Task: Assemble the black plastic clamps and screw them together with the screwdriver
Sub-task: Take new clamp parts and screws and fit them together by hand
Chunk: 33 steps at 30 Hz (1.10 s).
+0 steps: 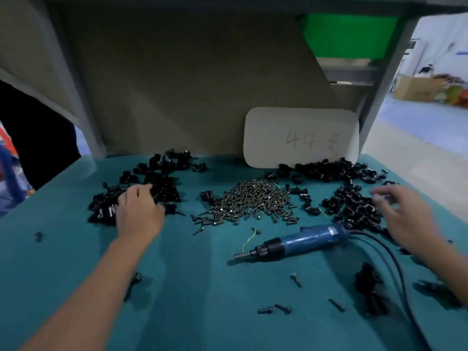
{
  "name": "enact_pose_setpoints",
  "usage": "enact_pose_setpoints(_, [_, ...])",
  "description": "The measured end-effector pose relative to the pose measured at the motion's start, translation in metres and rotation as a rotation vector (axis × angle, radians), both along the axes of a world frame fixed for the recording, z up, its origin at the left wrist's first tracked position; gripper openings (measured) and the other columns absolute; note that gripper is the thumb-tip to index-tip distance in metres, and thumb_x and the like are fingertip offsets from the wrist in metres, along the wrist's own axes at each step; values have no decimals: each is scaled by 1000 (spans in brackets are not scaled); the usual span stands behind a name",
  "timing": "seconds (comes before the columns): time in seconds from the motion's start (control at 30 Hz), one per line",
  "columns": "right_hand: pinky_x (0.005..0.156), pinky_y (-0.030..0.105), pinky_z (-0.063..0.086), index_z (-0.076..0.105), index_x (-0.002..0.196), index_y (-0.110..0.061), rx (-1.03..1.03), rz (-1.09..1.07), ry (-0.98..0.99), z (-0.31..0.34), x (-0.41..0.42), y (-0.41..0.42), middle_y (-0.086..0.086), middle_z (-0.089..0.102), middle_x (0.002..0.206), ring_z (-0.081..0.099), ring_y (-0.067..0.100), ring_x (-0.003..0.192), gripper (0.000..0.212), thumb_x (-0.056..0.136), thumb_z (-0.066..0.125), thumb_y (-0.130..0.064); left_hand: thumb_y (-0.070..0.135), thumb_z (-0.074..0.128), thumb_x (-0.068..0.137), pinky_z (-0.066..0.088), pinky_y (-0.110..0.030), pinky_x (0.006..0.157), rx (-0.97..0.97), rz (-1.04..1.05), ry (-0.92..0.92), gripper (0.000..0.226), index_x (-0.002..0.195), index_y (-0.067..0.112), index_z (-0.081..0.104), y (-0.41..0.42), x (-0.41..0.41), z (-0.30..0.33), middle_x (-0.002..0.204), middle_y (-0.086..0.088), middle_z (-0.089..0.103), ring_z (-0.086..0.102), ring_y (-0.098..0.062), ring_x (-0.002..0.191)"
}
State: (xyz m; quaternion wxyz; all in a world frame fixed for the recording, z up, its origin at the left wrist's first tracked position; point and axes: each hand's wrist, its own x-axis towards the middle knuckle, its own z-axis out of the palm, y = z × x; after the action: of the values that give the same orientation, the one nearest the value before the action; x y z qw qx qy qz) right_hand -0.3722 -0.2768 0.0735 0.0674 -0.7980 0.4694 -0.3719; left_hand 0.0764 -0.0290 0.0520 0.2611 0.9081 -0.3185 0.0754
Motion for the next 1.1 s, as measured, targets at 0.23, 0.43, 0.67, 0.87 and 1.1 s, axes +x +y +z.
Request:
enact_pose_setpoints(0.23, [110, 45, 40, 54, 141, -24, 343, -21, 616, -29, 76, -70, 8, 49, 144, 41, 33, 134, 44, 101, 57, -42, 28, 65, 97, 46, -38, 85, 321, -22, -258, 27, 122, 21, 65, -2, 43, -23, 106, -2, 71, 66, -24, 94])
enact_pose_setpoints(0.43, [101, 46, 46, 62, 130, -27, 239, -111, 636, -37, 89, -76, 6, 58, 129, 46, 31, 124, 32, 101, 58, -39, 26, 58, 100, 49, -49, 85, -125, -80, -141, 19, 111, 13, 67, 13, 0, -1, 97, -5, 69, 62, -29, 93])
enact_pose_setpoints(0.67, [69, 32, 56, 55, 116, -22, 503, 261, -541, 14, 98, 41, -4, 75, 99, 70, 14, 83, 12, 104, 51, -25, 23, 33, 110, 60, -38, 66, -846, -329, 1058, 23, 106, 11, 52, 44, -149, -5, 99, -4, 78, 75, -27, 82])
enact_pose_setpoints(0.87, [55, 24, 45, 62, 100, -34, 920, 733, -737, -15, 113, 186, -6, 54, 72, 46, 10, 58, 17, 95, 46, -32, 30, 52, 92, 30, -22, 41, -1001, -427, 1324, 21, 75, 20, 59, 45, -196, -28, 61, -9, 50, 30, -13, 41])
enact_pose_setpoints(1.1, [68, 23, 44, 61, 113, -40, 806, 828, -675, -52, 125, 210, -10, 60, 87, 50, 10, 74, 26, 96, 42, -44, 38, 42, 89, 40, -21, 58, -802, -678, 1166, 32, 110, 26, 64, 51, -187, -54, 70, 7, 51, 43, -8, 62])
